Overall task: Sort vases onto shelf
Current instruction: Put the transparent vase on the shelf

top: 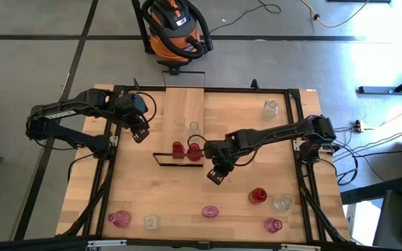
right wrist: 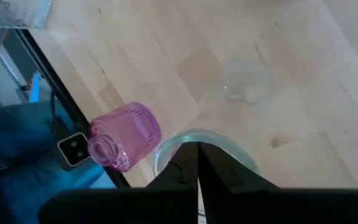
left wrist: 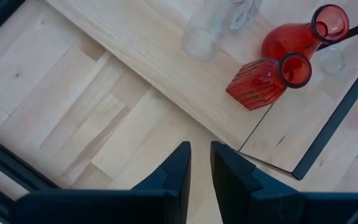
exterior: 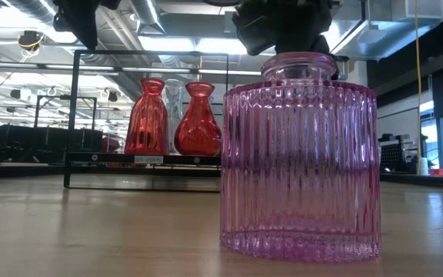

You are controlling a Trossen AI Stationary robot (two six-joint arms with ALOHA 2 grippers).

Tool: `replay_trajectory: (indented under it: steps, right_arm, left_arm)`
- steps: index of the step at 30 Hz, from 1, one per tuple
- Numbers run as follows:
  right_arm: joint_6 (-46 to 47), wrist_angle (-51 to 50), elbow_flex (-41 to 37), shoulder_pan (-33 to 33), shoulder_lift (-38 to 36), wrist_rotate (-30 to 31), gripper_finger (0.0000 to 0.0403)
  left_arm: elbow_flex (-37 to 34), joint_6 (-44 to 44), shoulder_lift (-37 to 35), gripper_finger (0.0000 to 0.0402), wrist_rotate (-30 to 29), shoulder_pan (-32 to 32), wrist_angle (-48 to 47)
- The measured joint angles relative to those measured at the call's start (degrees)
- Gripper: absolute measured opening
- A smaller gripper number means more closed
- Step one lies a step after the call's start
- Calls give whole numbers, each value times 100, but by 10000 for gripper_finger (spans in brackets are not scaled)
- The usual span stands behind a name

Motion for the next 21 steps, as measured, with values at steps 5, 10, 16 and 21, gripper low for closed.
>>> replay_trajectory:
  steps: [5,10,16,21]
  right_arm:
    - [-332,-588,272,-94,-12,129,0]
    - [-425,-616,328,-211,-22,114,0]
    - [-487,-493,328,-250,-22,115,0]
    - [-489,-406,328,-248,-22,65,8]
  left_arm:
    - [0,22,0,55,-2,-1,0]
    - [0,17,0,55,-2,0,37]
    - [0,-106,0,55,-2,0,34]
    - [0,-140,0,55,0,-2,33]
